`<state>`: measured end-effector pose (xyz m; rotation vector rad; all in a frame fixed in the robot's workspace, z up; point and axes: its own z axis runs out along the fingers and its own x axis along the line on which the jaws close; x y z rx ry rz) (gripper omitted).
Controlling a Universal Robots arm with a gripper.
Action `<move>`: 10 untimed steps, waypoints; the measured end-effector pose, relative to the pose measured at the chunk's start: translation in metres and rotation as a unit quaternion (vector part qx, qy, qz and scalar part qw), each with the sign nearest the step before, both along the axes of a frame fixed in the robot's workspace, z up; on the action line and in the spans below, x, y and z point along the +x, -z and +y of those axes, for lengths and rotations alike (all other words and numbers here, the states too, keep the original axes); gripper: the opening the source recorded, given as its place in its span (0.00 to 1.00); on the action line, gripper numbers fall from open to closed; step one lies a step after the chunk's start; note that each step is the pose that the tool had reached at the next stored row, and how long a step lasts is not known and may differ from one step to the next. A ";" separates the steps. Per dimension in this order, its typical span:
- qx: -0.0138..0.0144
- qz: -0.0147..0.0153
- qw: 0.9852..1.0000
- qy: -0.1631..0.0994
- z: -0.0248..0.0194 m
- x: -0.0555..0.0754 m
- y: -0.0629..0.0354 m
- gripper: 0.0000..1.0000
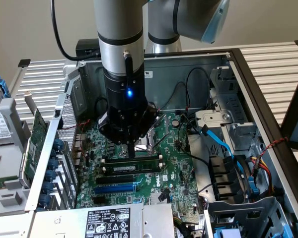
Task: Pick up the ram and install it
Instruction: 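Press down the ram until it locks into place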
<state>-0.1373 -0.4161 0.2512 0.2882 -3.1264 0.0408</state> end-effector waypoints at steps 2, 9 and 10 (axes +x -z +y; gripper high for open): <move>0.000 0.000 1.000 0.016 0.0000 0.000 0.0000 0.11; 0.000 0.000 0.998 0.061 0.0000 0.000 0.0000 0.11; 0.000 0.000 0.998 0.061 0.0000 0.000 0.0000 0.11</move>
